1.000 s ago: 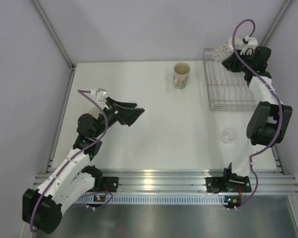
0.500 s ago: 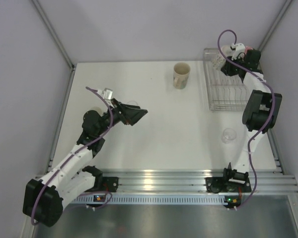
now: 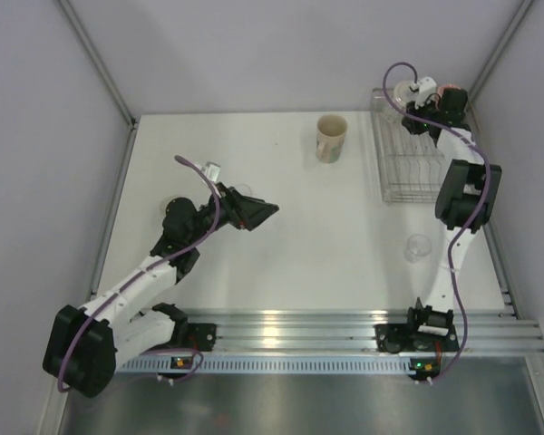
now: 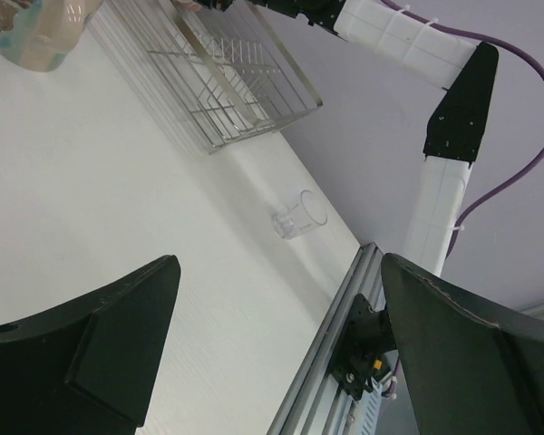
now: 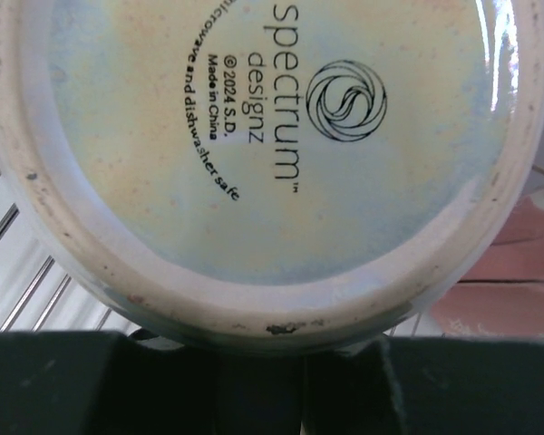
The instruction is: Load the cups into the dish rack
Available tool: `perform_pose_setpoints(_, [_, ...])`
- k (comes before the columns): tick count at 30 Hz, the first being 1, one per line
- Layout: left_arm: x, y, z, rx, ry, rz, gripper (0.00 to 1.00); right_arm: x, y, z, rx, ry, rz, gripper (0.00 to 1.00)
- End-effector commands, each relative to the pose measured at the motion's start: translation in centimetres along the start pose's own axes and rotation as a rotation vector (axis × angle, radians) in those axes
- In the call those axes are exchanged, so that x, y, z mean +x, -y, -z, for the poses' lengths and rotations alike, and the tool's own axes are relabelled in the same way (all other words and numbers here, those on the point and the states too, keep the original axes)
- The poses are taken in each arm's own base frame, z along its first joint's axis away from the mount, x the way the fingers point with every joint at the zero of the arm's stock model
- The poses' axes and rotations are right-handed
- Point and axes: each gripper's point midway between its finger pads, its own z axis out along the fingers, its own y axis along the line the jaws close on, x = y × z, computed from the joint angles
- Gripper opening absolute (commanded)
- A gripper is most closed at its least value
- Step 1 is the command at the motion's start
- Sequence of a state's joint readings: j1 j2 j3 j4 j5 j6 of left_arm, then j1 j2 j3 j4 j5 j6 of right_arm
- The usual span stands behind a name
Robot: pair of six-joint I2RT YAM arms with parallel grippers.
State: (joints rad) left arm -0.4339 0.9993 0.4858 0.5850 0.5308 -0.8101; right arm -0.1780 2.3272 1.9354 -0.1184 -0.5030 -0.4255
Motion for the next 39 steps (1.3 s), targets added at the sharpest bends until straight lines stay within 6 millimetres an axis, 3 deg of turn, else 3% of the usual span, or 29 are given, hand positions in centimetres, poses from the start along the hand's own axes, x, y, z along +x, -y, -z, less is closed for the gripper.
perform_pose_setpoints(1, [-2.3,2.6,-0.8,0.089,0.062,-0.064,0.98,-8.6,1.1,-0.2,0.026,0.214,0.199,0.0])
perform_pose_setpoints(11, [-2.4,2.8,-1.1,0.099,0.057,-0.067,0.98,-8.1,0.9,-2.4,0.057,0.195,0.218,0.0])
perform_pose_setpoints(12, [-2.4,2.7,-1.1,0.093,0.06,-0.065,0.98,-8.8,1.0,-2.3,0.058,0.211,0.216,0.01])
perform_pose_setpoints(17, [-2.5,2.8,-1.4,0.108,0.061,-0.053,0.98,-7.1,1.2,-3.5,0.066,0.174,0.164,0.04])
perform_pose_setpoints(18, [-2.5,2.9,-1.5,0.113,0.057,-0.05,0.98,-6.9,1.2,-3.6,0.072,0.169,0.162,0.09])
perform_pose_setpoints(27, [-2.7,3.1,-1.4,0.116,0.064,-0.049,0.98,-7.6,2.3,-2.4,0.127,0.165,0.162,0.46])
perform_pose_setpoints(30, [-2.7,3.2,-1.7,0.122,0.055,-0.047,0.98,-8.8,2.9,-1.6,0.142,0.198,0.158,0.51])
perform_pose_setpoints(39, [-2.6,3.7,-1.7,0.137,0.056,-0.045,0.98,-9.0,4.1,0.4,0.235,0.179,0.152,0.52])
